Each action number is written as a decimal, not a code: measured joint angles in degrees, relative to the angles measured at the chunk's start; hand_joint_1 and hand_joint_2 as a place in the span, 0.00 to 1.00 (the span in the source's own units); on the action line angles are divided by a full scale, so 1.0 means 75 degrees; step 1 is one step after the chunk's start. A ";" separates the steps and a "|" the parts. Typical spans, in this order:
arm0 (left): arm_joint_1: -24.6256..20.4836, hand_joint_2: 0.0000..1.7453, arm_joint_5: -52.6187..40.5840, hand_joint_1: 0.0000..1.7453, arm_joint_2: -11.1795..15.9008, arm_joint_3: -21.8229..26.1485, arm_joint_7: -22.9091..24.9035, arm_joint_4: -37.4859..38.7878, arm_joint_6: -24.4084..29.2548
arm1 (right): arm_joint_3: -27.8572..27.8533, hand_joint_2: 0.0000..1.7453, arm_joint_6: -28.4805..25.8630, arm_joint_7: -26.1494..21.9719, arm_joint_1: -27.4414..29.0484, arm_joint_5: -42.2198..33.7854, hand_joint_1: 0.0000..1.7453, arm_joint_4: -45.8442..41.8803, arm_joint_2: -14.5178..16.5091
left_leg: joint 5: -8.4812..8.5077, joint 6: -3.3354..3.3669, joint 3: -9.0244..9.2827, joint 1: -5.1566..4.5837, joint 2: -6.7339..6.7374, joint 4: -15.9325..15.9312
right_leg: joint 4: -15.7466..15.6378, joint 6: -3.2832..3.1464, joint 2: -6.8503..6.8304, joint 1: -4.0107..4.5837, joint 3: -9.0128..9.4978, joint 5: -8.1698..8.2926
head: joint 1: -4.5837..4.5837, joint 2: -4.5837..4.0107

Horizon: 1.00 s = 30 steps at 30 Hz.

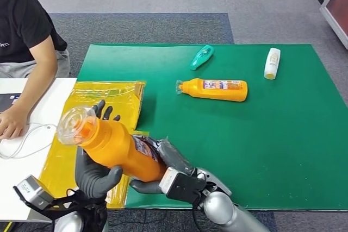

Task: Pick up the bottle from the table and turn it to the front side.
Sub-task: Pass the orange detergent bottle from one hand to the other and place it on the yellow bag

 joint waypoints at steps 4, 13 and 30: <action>-0.0120 1.00 -0.0163 0.00 0.0001 -0.0001 0.0069 0.0161 0.0042 | -0.0014 1.00 0.0059 -0.0002 -0.0016 -0.0047 1.00 0.0002 -0.0003 | 0.0000 0.0000 0.0000 0.0000 0.0000 0.0000 | 0.0000 0.0000 0.0000 0.0000 0.0000 0.0001 | 0.0001 0.0000; -0.0342 1.00 -0.0147 0.00 0.0020 -0.0005 0.0168 0.0299 -0.0066 | -0.0023 1.00 0.0092 -0.0007 -0.0030 -0.0068 1.00 0.0003 -0.0003 | 0.0001 0.0000 0.0000 0.0000 0.0000 0.0000 | 0.0000 0.0000 0.0000 0.0000 0.0000 0.0000 | 0.0000 0.0000; -0.0703 1.00 -0.0468 0.91 0.0145 -0.0046 0.0122 0.0365 -0.0157 | -0.0052 1.00 0.0056 -0.0091 -0.0163 0.0046 1.00 0.0003 0.0000 | 0.0002 -0.0001 0.0000 0.0000 0.0000 0.0000 | 0.0000 0.0001 0.0000 0.0000 0.0000 0.0001 | 0.0000 0.0000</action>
